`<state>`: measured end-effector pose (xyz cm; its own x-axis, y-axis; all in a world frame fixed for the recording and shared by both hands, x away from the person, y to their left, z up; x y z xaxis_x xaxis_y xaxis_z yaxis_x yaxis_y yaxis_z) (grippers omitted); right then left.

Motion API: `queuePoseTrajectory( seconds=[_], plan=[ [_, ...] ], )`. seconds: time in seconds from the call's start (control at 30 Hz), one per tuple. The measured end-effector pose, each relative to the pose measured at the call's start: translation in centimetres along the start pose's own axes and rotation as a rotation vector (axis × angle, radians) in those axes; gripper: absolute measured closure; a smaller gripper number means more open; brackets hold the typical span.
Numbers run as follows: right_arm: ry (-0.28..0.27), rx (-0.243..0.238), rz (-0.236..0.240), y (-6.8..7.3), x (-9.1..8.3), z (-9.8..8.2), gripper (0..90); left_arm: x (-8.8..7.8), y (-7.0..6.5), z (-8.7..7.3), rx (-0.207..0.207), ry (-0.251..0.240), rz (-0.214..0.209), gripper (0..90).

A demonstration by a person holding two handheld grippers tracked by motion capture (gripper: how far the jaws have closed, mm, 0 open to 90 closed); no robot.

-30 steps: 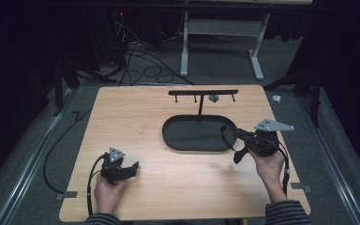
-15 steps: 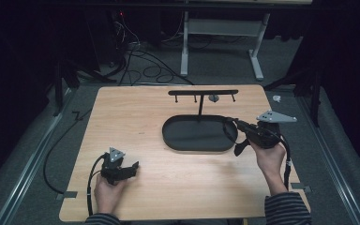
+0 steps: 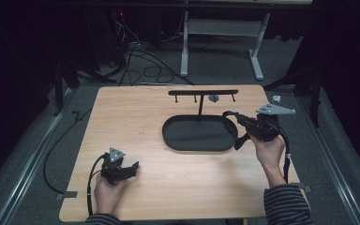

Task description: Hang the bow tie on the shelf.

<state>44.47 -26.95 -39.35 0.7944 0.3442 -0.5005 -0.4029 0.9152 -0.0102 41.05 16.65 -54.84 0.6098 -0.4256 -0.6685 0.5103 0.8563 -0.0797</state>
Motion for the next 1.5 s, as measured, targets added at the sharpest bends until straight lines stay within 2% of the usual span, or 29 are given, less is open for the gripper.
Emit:
queuePoseTrajectory(
  seconds=[0.4,0.93,1.5],
  plan=[
    [-0.012,-0.005,-0.012,-0.4,0.4,1.4,87.7,0.0,0.0,0.0,-0.001,0.000,-0.002,23.1],
    [-0.024,0.030,-0.017,-1.3,1.4,3.2,87.7,0.0,0.0,0.0,-0.001,0.000,-0.002,23.2],
    [-0.003,0.057,-0.066,-2.9,3.2,3.8,87.4,0.0,0.0,0.0,-0.003,0.000,-0.006,23.1]
  ],
)
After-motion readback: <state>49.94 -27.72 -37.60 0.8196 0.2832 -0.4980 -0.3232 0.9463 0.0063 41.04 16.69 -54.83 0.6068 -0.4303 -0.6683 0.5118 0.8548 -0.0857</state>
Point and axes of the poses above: each handheld gripper's, and its own axes: x roughly forward along the jaws, z roughly out of its top, y roughly to its left, the point moved 6 cm from there along x, roughly forward along the jaws, and after that the axes turned 5 degrees about -z, right-handed, at the moved point
